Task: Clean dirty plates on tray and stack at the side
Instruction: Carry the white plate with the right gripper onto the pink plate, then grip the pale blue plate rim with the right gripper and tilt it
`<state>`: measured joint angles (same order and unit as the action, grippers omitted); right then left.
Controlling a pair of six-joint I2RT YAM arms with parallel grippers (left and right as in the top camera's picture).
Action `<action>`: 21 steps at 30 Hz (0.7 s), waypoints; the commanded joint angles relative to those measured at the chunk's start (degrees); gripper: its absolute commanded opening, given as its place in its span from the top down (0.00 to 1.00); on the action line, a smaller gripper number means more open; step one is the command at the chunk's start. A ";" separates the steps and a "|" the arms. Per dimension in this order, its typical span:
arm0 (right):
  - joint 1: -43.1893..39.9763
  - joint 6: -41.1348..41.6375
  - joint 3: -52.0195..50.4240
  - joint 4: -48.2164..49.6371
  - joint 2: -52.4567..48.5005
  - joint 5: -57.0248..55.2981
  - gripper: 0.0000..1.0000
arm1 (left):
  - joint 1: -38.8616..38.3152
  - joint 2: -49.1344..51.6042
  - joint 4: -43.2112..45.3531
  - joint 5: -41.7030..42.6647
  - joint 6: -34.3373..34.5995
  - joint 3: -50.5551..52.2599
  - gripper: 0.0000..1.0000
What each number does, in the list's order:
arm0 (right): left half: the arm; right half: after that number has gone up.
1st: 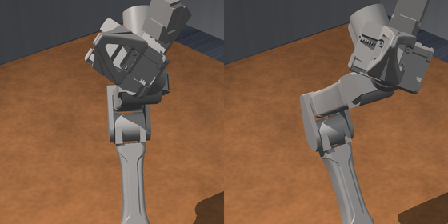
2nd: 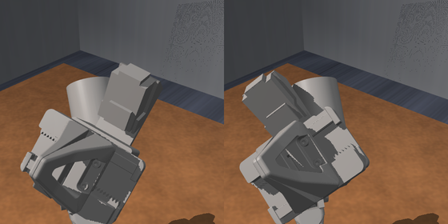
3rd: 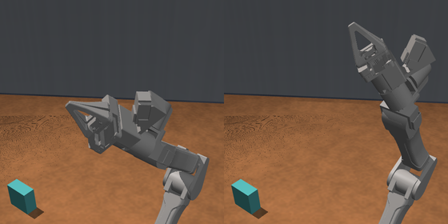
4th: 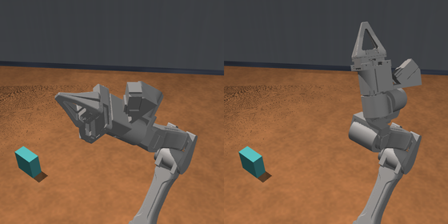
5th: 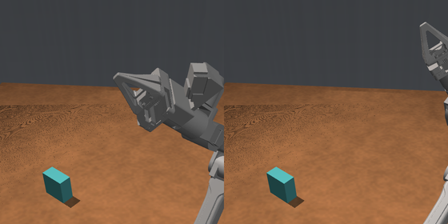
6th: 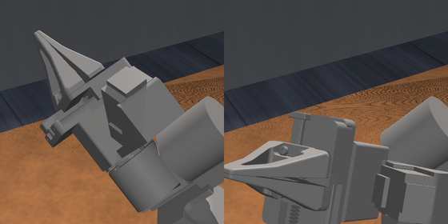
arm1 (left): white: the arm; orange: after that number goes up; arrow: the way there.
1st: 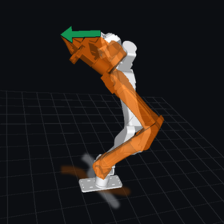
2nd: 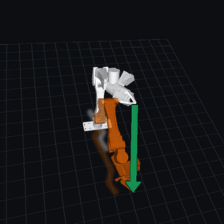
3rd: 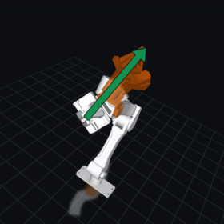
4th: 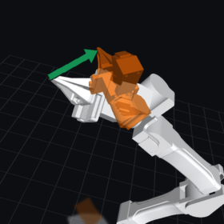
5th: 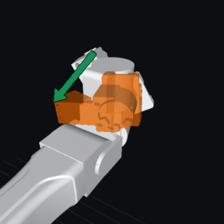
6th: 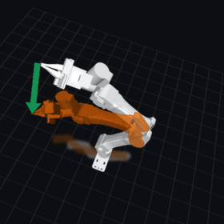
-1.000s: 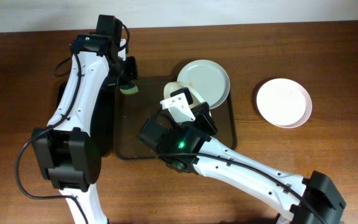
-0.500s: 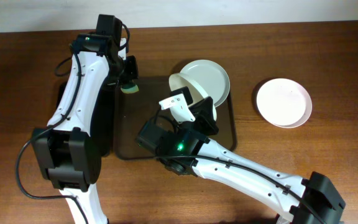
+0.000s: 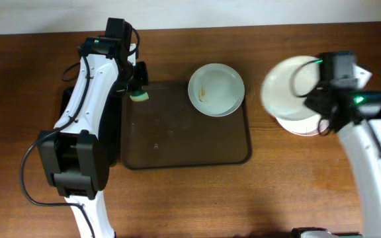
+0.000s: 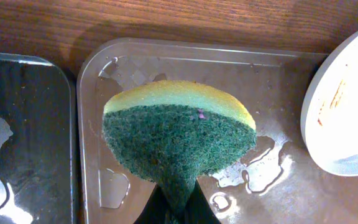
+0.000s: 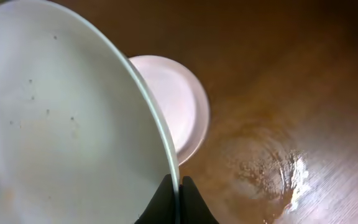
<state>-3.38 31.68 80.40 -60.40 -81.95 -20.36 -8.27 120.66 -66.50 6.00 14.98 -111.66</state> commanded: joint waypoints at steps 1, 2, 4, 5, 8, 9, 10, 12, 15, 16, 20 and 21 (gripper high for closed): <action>-9.14 -2.82 0.07 1.81 -6.16 8.85 0.96 | -0.09 0.42 0.09 0.68 -0.48 -0.83 1.00; -11.08 -3.98 0.07 2.80 -8.33 10.40 0.96 | -0.09 0.42 0.09 0.68 -0.48 -0.83 1.00; -14.05 -5.92 0.07 4.46 -13.86 13.75 0.96 | -0.07 0.42 0.09 0.68 -0.48 -0.83 1.00; -14.60 -5.99 0.07 5.16 -16.17 13.70 0.96 | -0.09 0.42 0.11 0.68 -0.48 -0.83 1.00; -14.80 -5.99 0.07 7.91 -22.58 13.73 0.96 | -0.09 0.42 0.11 0.68 -0.48 -0.83 1.00; -14.67 -6.03 0.07 8.17 -23.61 13.68 0.96 | -0.07 0.42 0.11 0.68 -0.48 -0.83 0.99; -14.69 -6.21 0.07 8.17 -24.87 13.70 0.96 | -0.09 0.42 0.11 0.68 -0.48 -0.83 1.00; -14.71 -6.27 0.55 6.95 -25.51 13.75 0.79 | -0.09 0.42 0.07 0.68 -0.48 -0.83 1.00; -14.12 -8.98 7.10 1.01 -24.48 15.56 0.72 | -0.09 0.42 0.11 0.68 -0.48 -0.83 1.00; -13.31 -11.34 11.02 -1.49 -24.44 18.43 0.70 | -0.09 0.42 0.11 0.68 -0.48 -0.83 1.00; -3.91 -14.95 18.91 -0.35 -24.50 30.56 0.50 | -0.09 0.42 0.11 0.66 -0.50 -0.83 1.00; -1.36 -14.97 18.75 1.20 -24.98 30.45 0.49 | -0.09 0.42 0.07 0.68 -0.48 -0.83 1.00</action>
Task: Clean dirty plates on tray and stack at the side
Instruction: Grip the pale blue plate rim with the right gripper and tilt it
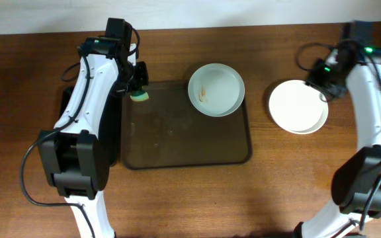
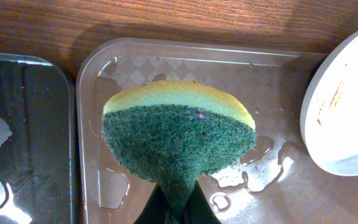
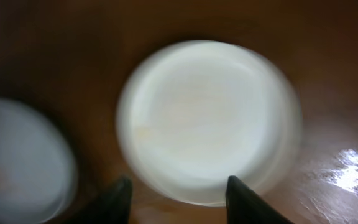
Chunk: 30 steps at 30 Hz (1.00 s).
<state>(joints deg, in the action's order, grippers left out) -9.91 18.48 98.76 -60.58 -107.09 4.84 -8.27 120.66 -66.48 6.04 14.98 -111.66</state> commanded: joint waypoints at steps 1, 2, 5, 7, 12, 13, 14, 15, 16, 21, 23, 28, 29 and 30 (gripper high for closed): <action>8.66 -1.77 0.13 3.17 -0.81 4.98 0.48 | -0.09 0.42 0.07 0.63 -0.50 -0.83 1.00; 11.34 -1.77 0.02 4.31 -1.95 3.89 0.48 | -0.09 0.42 0.07 0.63 -0.50 -0.83 0.99; 17.33 -1.53 0.02 5.81 -6.82 0.83 0.48 | -0.09 0.42 0.07 0.61 -0.48 -0.83 1.00; 19.82 -1.55 0.02 6.08 -10.32 0.39 0.48 | -0.09 0.42 0.09 0.61 -0.48 -0.83 1.00; 22.25 -1.53 -0.09 5.79 -16.33 -1.95 0.61 | -0.09 0.42 -0.04 0.59 -0.50 -0.83 1.00; 22.40 -1.53 -0.37 6.03 -16.44 -1.95 0.62 | -0.07 0.42 -0.09 0.59 -0.50 -0.83 1.00; 22.51 -1.53 -0.44 6.05 -16.44 -2.01 0.63 | -0.07 0.42 -0.15 0.61 -0.50 -0.83 1.00; 22.67 -1.53 -0.76 6.47 -16.46 -2.12 0.64 | -0.09 0.42 -0.15 0.63 -0.50 -0.83 1.00; 22.69 -1.51 -1.18 6.88 -16.46 -2.12 0.67 | -0.17 0.42 -0.15 0.63 -0.50 -0.83 1.00; 22.71 -0.44 -1.86 7.76 -17.92 -2.10 0.69 | -0.96 0.42 -0.17 0.63 -0.48 -0.83 0.99; 22.84 -0.42 -1.86 8.15 -18.80 -2.10 0.70 | -1.09 0.42 -0.17 0.61 -0.48 -0.83 0.99; 26.14 0.70 -1.84 5.88 -19.76 -1.20 0.96 | -1.09 0.42 -0.15 0.61 -0.50 -0.83 1.00; 27.56 2.32 -1.84 3.30 -19.74 -0.28 0.96 | -1.09 0.42 -0.15 0.61 -0.50 -0.83 1.00; 28.83 4.13 -1.84 0.76 -19.74 -0.28 0.96 | -1.09 0.42 -0.15 0.61 -0.48 -0.83 1.00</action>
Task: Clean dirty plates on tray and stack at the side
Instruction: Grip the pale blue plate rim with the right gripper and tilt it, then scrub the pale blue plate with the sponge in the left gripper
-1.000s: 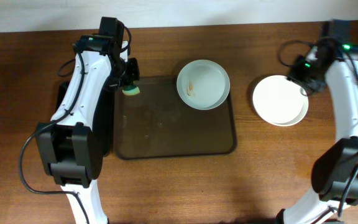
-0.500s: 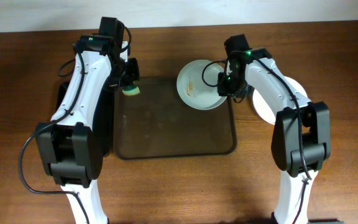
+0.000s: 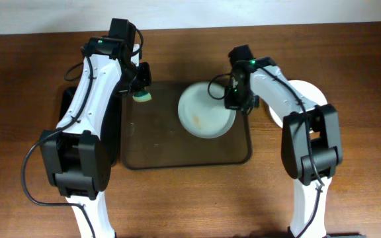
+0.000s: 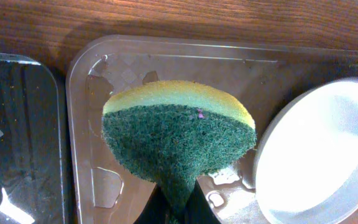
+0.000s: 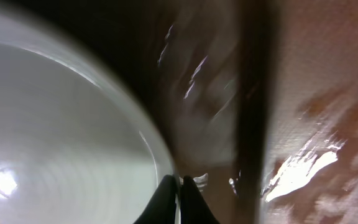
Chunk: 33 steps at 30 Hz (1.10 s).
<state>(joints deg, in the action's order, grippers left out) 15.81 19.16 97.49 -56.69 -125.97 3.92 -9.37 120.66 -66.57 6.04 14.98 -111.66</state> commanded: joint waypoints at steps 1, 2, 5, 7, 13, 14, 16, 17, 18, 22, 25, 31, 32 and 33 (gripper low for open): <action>4.70 5.09 -0.57 -5.62 -0.85 0.63 0.96 | 0.00 0.42 -0.07 0.61 -0.50 -0.83 1.00; 6.40 7.10 -0.57 -7.74 -0.85 0.61 0.96 | 0.00 0.42 -0.07 0.61 -0.50 -0.83 1.00; 8.98 7.78 0.33 -7.85 -0.70 1.70 0.95 | 0.00 0.42 -0.07 0.61 -0.50 -0.83 1.00; 8.68 5.09 4.28 -8.09 -0.59 2.97 0.74 | 0.00 0.42 -0.24 0.63 -0.50 -0.83 1.00; 8.20 -11.23 5.84 -0.35 -1.88 3.19 0.52 | 0.00 0.42 -4.85 0.68 -0.48 -0.83 1.00; 8.22 -11.93 5.46 0.11 -2.54 3.10 0.60 | 0.00 0.42 -5.55 0.74 -0.46 -0.83 1.00; 8.15 -11.87 4.92 0.33 -3.48 2.95 0.63 | 0.00 0.42 -5.95 1.99 -0.48 -0.83 1.00; 8.15 -11.89 4.87 0.26 -3.91 2.91 0.62 | 0.00 0.42 -5.95 2.34 -0.48 -0.83 0.99; 8.15 -11.87 4.81 0.31 -4.59 2.93 0.62 | 0.00 0.42 -5.95 2.34 -0.48 -0.83 0.99; 8.26 -11.13 3.52 0.17 -4.92 2.93 0.77 | 0.00 0.42 -5.97 2.36 -0.48 -0.83 0.99; 8.20 -0.66 2.45 -0.35 -4.92 2.97 0.96 | -0.52 0.42 -6.54 2.34 -0.48 -0.66 0.99; 8.59 16.28 1.70 -0.72 -4.92 2.29 0.96 | -3.15 0.42 -2.82 2.29 -0.48 5.51 1.00; 8.59 16.59 1.70 -0.66 -4.92 2.25 0.96 | -3.61 0.42 -1.44 2.29 -0.48 6.84 1.00; 8.59 17.25 1.60 -0.66 -4.92 2.21 0.96 | -4.11 0.42 0.11 2.27 -0.48 8.48 1.00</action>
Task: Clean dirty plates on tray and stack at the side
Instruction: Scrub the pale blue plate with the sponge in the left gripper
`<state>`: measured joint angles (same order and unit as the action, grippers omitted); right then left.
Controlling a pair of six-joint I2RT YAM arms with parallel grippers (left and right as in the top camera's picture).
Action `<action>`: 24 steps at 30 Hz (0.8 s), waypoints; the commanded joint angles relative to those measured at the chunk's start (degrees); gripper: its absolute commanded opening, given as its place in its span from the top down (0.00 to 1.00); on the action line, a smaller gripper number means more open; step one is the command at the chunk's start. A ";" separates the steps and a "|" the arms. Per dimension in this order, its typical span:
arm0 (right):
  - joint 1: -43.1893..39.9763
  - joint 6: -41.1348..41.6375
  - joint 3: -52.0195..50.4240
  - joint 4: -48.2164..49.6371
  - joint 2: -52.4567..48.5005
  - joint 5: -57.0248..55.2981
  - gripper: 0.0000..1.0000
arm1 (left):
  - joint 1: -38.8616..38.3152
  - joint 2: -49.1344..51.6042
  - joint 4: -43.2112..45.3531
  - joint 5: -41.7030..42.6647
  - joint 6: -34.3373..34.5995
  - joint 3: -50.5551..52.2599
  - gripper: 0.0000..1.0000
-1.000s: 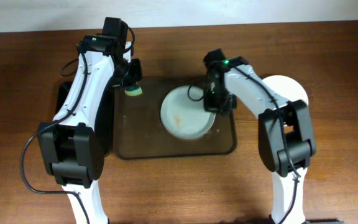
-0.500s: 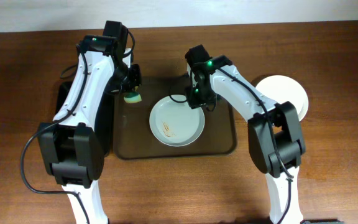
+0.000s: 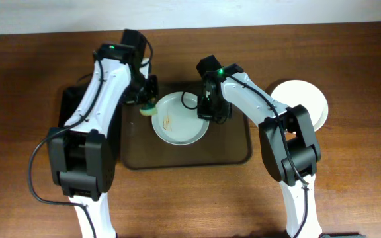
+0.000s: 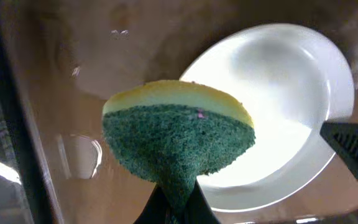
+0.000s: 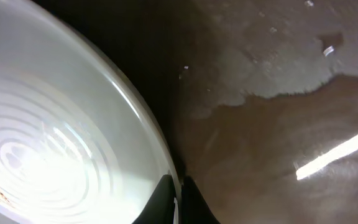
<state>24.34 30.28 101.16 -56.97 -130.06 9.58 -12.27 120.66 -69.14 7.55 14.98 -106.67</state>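
A white dirty plate (image 3: 179, 119) with brown streaks lies over the middle of the brown tray (image 3: 233, 152). My right gripper (image 3: 208, 112) is shut on its right rim; the rim (image 5: 160, 155) runs between the fingers in the right wrist view. My left gripper (image 3: 145, 99) is shut on a yellow and green sponge (image 4: 178, 134), which hangs at the plate's upper left edge (image 4: 278, 106). A stack of clean white plates (image 3: 303, 102) sits on the table to the right of the tray.
A dark wet tray (image 3: 68, 125) lies left of the brown one, under my left arm. Water puddles (image 5: 278, 68) lie on the brown tray's surface. The wooden table (image 3: 349, 165) spreads around both trays.
The right gripper has moved left with the plate, from the tray's upper right to its middle. The left gripper with the sponge has moved right, from the tray's top-left corner to the plate's edge.
My right gripper held a clean plate tilted over the stack at the right while the left held the sponge at the tray's corner. Then the plate lay on the stack and the gripper stood open. Then it was shut on the dirty plate, now at the tray's middle beside the sponge.
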 commanded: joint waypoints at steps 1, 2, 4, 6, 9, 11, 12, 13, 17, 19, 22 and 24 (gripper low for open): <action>0.02 6.93 -2.38 -0.35 -0.83 -3.45 0.96 | -1.66 0.42 4.31 0.76 -0.48 5.22 1.00; 0.00 6.88 -2.86 0.48 -0.83 -3.41 0.96 | -2.23 0.52 7.10 0.59 -0.50 7.82 0.99; 0.02 6.88 -4.09 1.84 -0.83 -3.28 0.96 | -3.17 0.52 12.31 0.59 -0.50 12.17 1.00; 0.02 6.88 -5.03 2.54 -0.83 -3.08 0.96 | -4.52 0.55 19.02 0.61 -0.50 17.51 1.00; 0.09 6.64 -6.40 4.33 -0.83 -2.45 0.96 | -6.82 0.87 27.08 0.61 -2.27 23.50 1.00; 0.09 6.64 -7.85 5.95 -0.83 -2.01 0.96 | -8.39 1.27 28.22 0.66 -4.98 23.98 1.00; 0.09 6.64 -8.00 6.12 -0.83 -2.01 0.96 | -8.76 1.27 27.50 1.49 -6.29 23.41 1.00; 0.09 6.62 -8.00 6.25 -0.83 -2.03 0.96 | -8.83 1.27 26.88 3.23 -7.23 23.19 1.00; 0.13 6.40 -8.00 6.58 -0.83 -2.08 0.96 | -7.63 1.27 26.58 11.15 -7.39 23.19 1.00; 0.39 6.14 -8.00 6.71 -0.83 -2.10 0.96 | -6.60 1.27 28.26 6.32 -7.04 23.19 1.00; 1.14 5.99 -8.00 7.21 -0.83 -2.32 0.96 | -4.26 1.27 28.63 -7.41 -4.07 23.19 1.00; 1.33 5.99 -8.00 7.76 -0.83 -2.32 0.96 | -3.52 1.27 28.55 -12.41 -3.89 23.19 1.00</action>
<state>25.04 36.03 95.59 -48.75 -127.35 10.66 -18.02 120.53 -40.18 8.14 9.91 -84.27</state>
